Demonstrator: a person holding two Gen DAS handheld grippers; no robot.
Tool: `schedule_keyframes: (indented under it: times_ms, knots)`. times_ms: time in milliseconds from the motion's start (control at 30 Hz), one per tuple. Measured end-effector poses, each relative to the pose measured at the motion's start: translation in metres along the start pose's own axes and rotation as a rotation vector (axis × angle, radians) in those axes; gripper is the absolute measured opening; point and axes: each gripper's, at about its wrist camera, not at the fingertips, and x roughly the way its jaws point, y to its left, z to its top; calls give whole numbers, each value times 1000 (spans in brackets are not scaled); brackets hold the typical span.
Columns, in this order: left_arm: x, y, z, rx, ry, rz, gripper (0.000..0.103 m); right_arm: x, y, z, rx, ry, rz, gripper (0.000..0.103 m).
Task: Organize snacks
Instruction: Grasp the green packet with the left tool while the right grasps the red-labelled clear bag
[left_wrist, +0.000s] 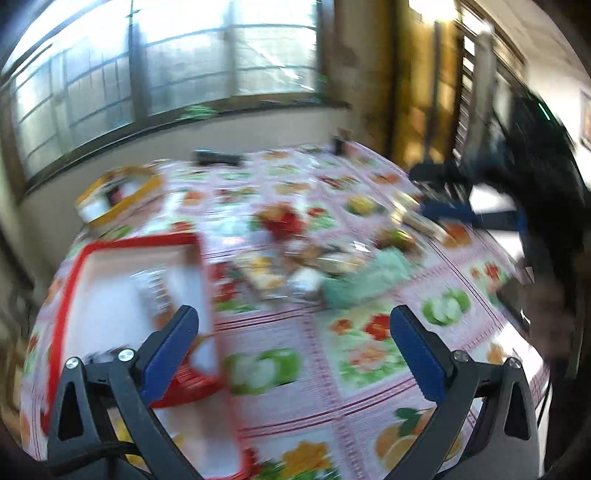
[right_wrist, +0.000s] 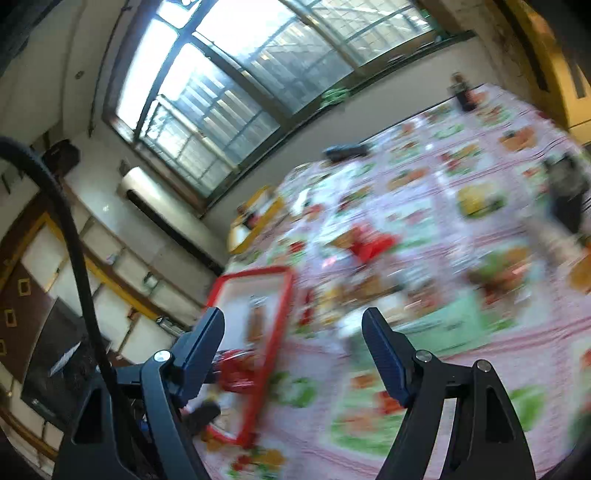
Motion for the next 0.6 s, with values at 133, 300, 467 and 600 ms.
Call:
schedule_keyframes:
  times_ms: [133,300,467,600]
  knots:
    - [36,-38,15,145,51,-91,103,-9,-44,38,-3,-22,-181,80]
    - [88,-59,26,237,144,-130,103,21,-100,44,137,-21,-208,80]
    - [130,-65,34,270,210,-141,102,40,-104,40,98,19,-276,78]
    - [148,-68,28,236,270,-201,95,36,-122,37,141,29,-300,76]
